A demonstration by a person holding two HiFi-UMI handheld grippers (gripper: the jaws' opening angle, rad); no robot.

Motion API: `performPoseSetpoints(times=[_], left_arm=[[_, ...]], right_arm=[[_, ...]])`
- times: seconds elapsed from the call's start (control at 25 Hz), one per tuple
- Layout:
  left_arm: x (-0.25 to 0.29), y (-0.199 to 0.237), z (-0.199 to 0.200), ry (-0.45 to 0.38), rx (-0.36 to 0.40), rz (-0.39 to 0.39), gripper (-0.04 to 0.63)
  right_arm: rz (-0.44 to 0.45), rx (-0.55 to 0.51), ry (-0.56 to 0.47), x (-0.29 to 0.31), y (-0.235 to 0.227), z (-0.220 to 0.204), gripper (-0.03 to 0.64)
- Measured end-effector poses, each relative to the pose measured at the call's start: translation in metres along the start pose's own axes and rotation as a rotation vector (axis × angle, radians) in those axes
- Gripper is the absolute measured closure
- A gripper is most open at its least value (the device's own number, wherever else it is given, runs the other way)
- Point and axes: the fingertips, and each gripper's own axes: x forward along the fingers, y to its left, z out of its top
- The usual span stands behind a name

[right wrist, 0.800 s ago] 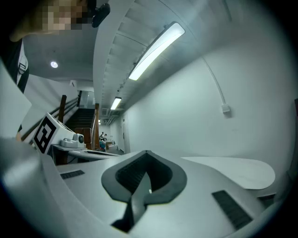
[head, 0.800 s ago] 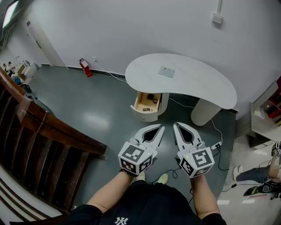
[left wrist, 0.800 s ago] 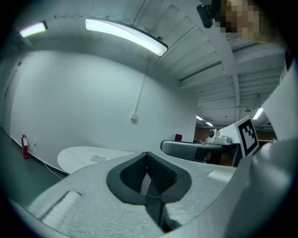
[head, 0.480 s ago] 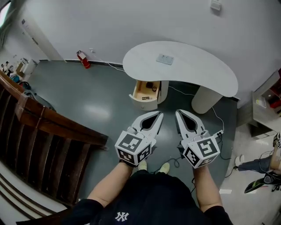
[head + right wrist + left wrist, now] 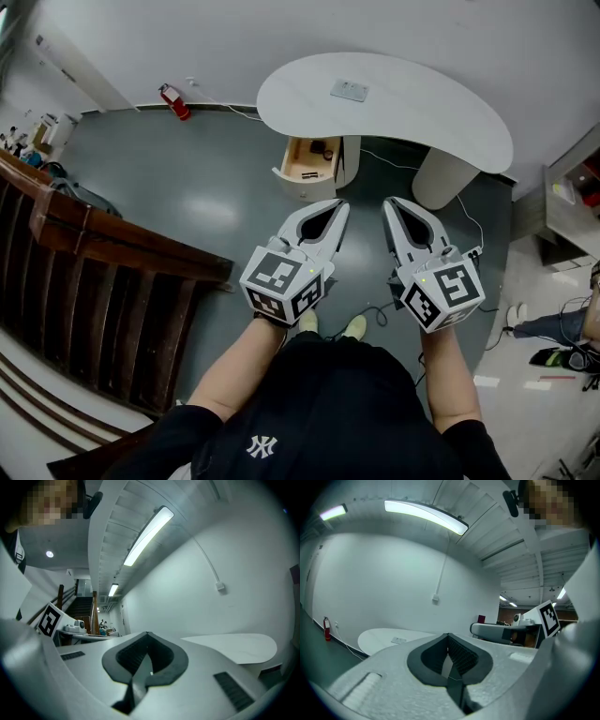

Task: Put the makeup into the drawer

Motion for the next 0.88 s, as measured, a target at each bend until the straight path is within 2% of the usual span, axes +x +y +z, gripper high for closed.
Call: performPoseSetpoints(times=[0.48,0.88], left_arm=[[0.027,-0.030,-0.008,0.009,0.015,0.022,0.584],[0.060,-0.023,-0.007,0.017,0.021,0.015,0.584]], right_arm=[[0.006,0.016,-0.003,-0.024,-0.037,-0.004,0.601],[0.013,-0.023,0.004,-0.010,-0.061,-0.006,0.601]])
